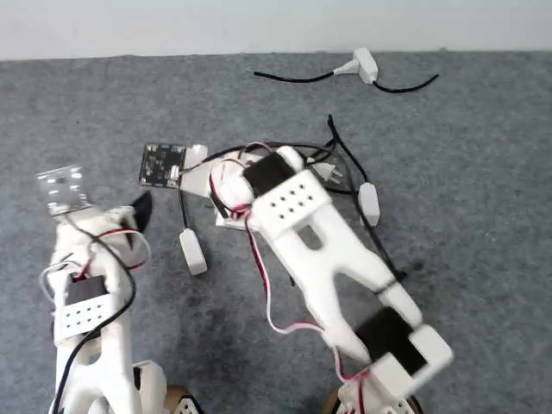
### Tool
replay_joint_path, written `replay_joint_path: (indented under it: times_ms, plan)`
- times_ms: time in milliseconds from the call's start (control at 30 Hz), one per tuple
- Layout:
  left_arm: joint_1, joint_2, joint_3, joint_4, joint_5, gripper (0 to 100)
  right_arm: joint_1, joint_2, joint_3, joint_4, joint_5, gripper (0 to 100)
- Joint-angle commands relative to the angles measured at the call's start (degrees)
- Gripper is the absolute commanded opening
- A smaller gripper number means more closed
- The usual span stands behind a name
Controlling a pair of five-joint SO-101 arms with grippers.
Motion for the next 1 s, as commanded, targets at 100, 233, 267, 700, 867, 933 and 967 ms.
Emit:
replay_joint_path:
  times_ms: [100,233,267,700,867,933,967]
  plan:
    - [10.5,-2.2,-0.4,1.1,-8.7,35,0.5,-15.7,2.5,3.9,-3.8,0.9]
    - [13.5,-8.0,0.6,4.0,-9.9,35,0.5,-21.8,12.7,-2.5,-4.7,0.9]
    - [14.0,-10.5,1.3,5.2,-10.0,35,0.4,-23.8,15.6,-4.4,-4.5,0.9]
    - [22.2,-62.2,6.5,35.8,-10.1,35,0.2,-32.4,30.7,-15.5,-4.4,0.9]
    - [23.2,-58.7,2.7,38.1,-9.8,35,0.2,-32.4,30.9,-15.5,-4.4,0.9]
    - [23.2,-57.5,1.6,38.2,-9.8,35,0.2,-32.4,30.9,-15.5,-4.4,0.9]
    - [23.2,-57.6,1.4,38.2,-9.8,35,0.2,-32.4,31.0,-15.5,-4.4,0.9]
